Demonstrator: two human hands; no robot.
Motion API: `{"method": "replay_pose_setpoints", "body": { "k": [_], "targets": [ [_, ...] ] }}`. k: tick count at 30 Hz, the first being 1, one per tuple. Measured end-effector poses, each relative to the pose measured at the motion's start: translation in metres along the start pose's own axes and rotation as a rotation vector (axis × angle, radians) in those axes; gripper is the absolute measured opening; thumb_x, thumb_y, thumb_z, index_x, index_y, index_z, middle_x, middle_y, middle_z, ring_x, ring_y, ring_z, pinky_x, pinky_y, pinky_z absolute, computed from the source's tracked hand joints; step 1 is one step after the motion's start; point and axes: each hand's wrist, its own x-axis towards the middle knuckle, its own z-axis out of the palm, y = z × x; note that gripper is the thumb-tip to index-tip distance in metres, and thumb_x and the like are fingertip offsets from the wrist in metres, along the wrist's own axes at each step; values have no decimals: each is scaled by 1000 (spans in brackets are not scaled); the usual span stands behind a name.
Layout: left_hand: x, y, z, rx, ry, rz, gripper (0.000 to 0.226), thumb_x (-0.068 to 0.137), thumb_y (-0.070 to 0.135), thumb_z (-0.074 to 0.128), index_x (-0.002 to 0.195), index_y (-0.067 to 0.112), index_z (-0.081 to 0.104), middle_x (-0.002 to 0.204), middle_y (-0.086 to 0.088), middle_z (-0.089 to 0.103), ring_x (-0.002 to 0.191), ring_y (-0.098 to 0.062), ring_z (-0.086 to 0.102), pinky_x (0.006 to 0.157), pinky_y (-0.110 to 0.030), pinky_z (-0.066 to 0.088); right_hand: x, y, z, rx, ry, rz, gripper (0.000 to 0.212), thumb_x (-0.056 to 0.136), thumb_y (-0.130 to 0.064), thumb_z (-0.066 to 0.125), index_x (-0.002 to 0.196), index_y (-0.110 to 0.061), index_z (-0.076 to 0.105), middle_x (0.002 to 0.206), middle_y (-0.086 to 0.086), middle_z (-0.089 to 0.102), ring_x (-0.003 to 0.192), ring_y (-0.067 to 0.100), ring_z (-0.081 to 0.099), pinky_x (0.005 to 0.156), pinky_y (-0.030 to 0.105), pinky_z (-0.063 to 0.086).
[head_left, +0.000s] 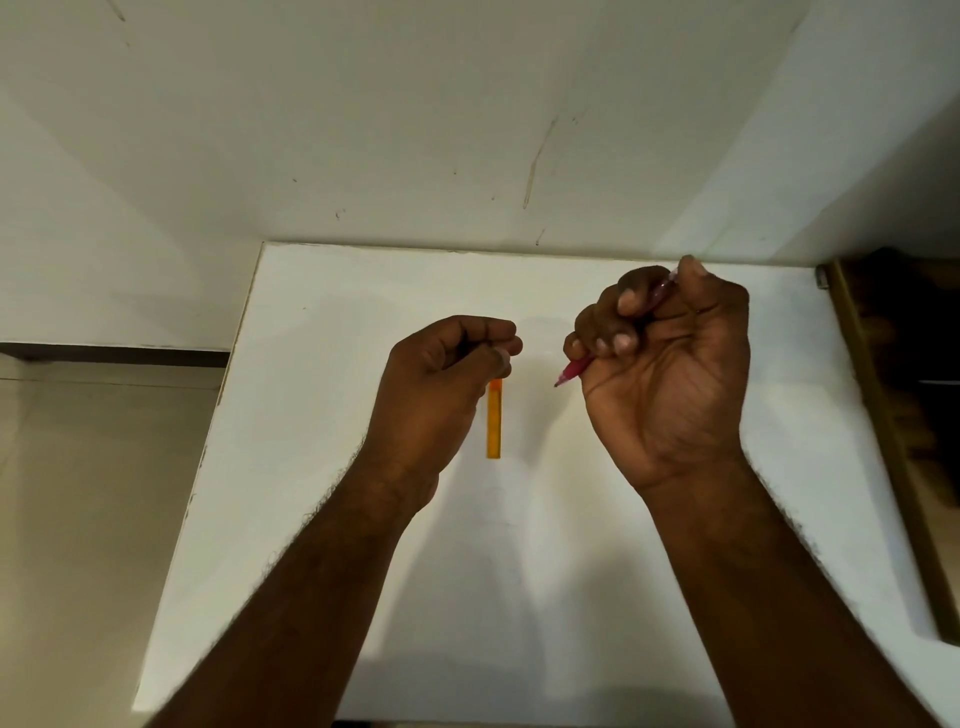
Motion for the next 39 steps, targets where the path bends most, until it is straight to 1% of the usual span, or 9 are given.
{"method": "replay_pose_setpoints", "body": {
  "k": [3,7,15,19,24,27,31,36,39],
  "targets": [
    [0,0,0,4,0,0,23,93,6,61,109,14,75,104,2,80,95,-12,74,80,-17,56,0,1,1,-9,9,1,41,101,-38,36,80,-6,50,64,-1,52,61,19,30,65,35,33],
    [-1,0,1,10,-5,-5,23,94,6,61,110,15,75,104,3,79,95,-13,74,80,-18,56,-1,2,3,-64,9,-28,33,96,-34,38,79,-7,47,58,-3,53,62,21,26,64,36,31],
    [-1,0,1,13,-10,-6,23,94,6,60,110,14,75,105,2,79,96,-14,74,80,-18,55,-2,3,4,-116,-9,-26,33,92,-34,40,76,-7,48,56,-4,53,61,21,27,62,34,31],
    [0,0,0,14,-12,-1,24,94,6,60,109,15,75,104,2,79,96,-13,74,80,-17,56,-1,4,4,-109,-24,-40,36,96,-36,39,78,-7,49,61,-2,55,61,20,29,63,35,30],
    [0,-1,1,23,-9,1,23,94,6,60,110,15,75,105,2,79,97,-13,74,82,-18,56,-1,4,3,-131,-9,-31,35,93,-35,39,72,-8,46,54,-2,47,59,20,28,61,35,29],
    [0,-1,0,23,-8,-1,23,94,7,60,108,17,75,104,4,79,95,-12,74,81,-18,56,0,4,2,-78,-18,-37,39,97,-36,36,74,-8,46,56,-2,47,60,21,26,61,36,30],
    [1,-1,1,24,-5,-3,22,94,8,61,104,22,76,101,6,80,93,-10,74,81,-18,57,0,3,-2,-38,-19,-23,49,100,-36,30,63,-12,50,52,-1,38,54,18,31,57,32,35],
    [0,-1,0,11,-8,-10,23,93,7,62,104,21,76,100,6,80,93,-11,75,81,-21,58,1,0,-10,151,9,55,49,98,-48,32,66,-14,46,54,-2,34,56,17,26,58,32,33],
    [0,0,0,-5,-10,-19,23,93,6,62,105,19,76,100,5,80,92,-12,75,80,-21,58,1,-1,-17,258,51,75,43,96,-46,33,65,-16,40,54,-3,29,57,18,22,57,31,31]
  ]
}}
